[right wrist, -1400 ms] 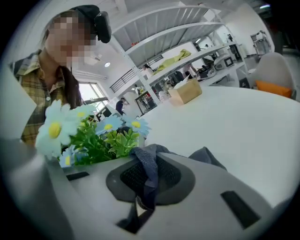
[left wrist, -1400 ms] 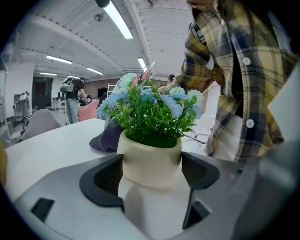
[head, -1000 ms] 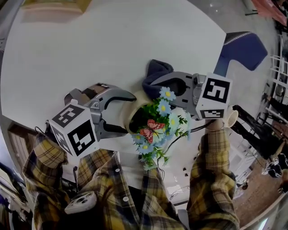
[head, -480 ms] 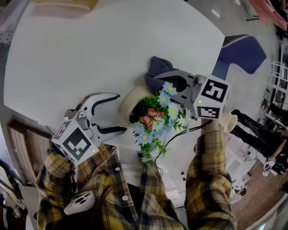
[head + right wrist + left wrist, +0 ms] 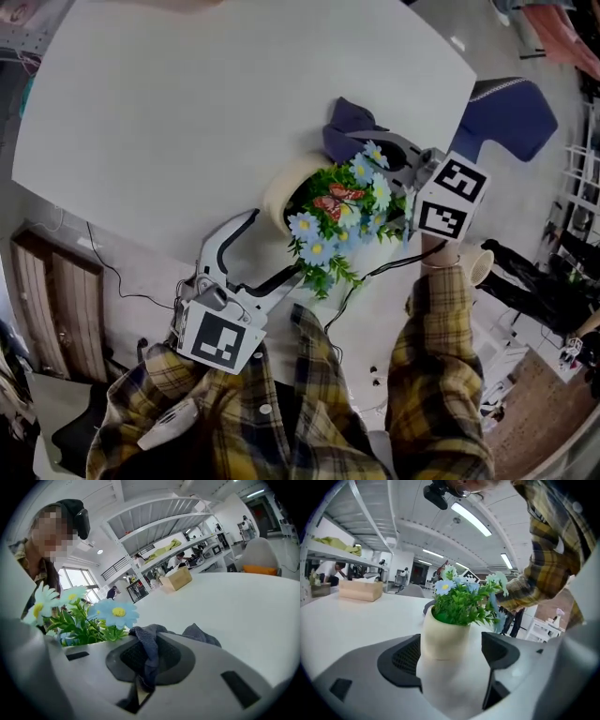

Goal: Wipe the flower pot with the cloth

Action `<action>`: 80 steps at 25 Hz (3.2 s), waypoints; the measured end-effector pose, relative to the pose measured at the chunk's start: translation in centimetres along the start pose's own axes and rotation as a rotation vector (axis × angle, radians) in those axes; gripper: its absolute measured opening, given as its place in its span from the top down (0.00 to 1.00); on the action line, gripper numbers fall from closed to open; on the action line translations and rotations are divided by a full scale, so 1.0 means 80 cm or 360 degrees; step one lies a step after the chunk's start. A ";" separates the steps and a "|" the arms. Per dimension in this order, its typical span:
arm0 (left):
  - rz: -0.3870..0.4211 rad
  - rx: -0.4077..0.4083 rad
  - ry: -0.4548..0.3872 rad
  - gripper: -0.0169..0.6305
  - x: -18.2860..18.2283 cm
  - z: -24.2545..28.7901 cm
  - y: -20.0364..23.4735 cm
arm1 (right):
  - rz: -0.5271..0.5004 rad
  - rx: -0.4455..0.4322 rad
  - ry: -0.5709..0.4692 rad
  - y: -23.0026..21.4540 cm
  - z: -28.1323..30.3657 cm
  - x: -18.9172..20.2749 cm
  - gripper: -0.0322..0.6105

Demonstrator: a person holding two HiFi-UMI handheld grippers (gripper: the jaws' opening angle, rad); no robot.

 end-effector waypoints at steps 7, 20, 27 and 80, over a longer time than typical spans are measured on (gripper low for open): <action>-0.0104 -0.0218 -0.0039 0.36 -0.009 0.015 -0.002 | 0.0011 0.0040 -0.0053 -0.001 -0.001 0.000 0.93; 0.0104 0.0039 -0.0075 0.36 -0.009 0.043 0.023 | 0.0070 0.0056 -0.0015 -0.013 -0.012 0.013 0.93; 0.0333 0.0540 -0.0030 0.36 0.016 0.014 0.042 | 0.0064 -0.0009 0.0062 0.005 0.008 0.031 0.93; -0.0246 -0.0141 0.0140 0.36 0.050 -0.014 0.041 | 0.0003 0.0016 0.0203 0.014 0.065 0.006 0.93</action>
Point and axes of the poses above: the fingertips, and each gripper's own axes: z forward along the fingers, y to its left, x out of its underside, the point moved 1 cm from there along -z, backward along the fingers, and after that the axes turned 14 degrees about z, right-handed, at the moved point
